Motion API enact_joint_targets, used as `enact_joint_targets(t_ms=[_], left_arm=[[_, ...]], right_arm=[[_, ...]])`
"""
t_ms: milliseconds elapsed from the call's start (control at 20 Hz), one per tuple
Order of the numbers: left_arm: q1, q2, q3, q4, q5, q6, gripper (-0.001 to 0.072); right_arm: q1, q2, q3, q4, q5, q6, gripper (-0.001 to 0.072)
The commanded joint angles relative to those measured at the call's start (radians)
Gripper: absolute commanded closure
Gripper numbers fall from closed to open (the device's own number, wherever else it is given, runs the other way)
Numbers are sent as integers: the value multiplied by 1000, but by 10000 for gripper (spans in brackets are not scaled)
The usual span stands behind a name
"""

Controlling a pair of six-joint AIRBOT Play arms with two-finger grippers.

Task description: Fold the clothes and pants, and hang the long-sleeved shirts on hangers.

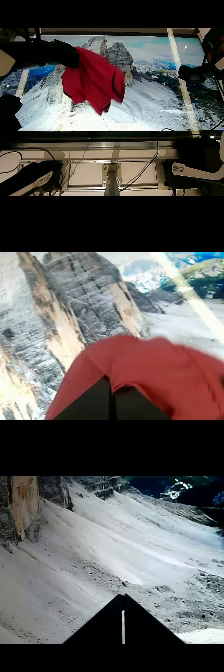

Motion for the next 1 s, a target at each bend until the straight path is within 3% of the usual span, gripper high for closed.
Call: enact_joint_targets(t_ms=[0, 300, 500, 550, 600, 650, 700, 800, 850, 900, 950], left_arm=[[-38, -40, 1, -6, 11, 0, 705], [-93, -234, 1, -28, 129, 13, 707], [-169, -416, 1, -263, 399, 203, 702], [-190, -453, 1, -267, 483, 221, 608], [-209, -486, 1, -267, 559, 225, 334], [-225, -510, 1, -267, 608, 225, 62], [-233, -521, 1, -267, 625, 225, 31], [-233, -524, 1, -255, 615, 225, 41], [-225, -519, 1, -234, 602, 225, 105], [-213, -513, 1, -206, 578, 225, 277], [-200, -505, 1, -184, 547, 225, 532]], right_arm=[[0, 0, 1, -21, -22, 6, 698], [0, 0, 1, -19, -21, 9, 699], [0, 0, 1, -21, -25, 9, 679], [0, 0, 1, -21, -32, 9, 527], [0, 0, 1, -21, -40, 9, 273], [0, 0, 1, -21, -48, 9, 177], [0, 0, 1, -21, -58, 9, 178], [0, 0, 1, -16, -61, 9, 177], [1, 0, 1, -7, -58, 9, 179], [1, 0, 1, 9, -50, 9, 188], [1, 0, 1, 23, -40, 8, 276]])
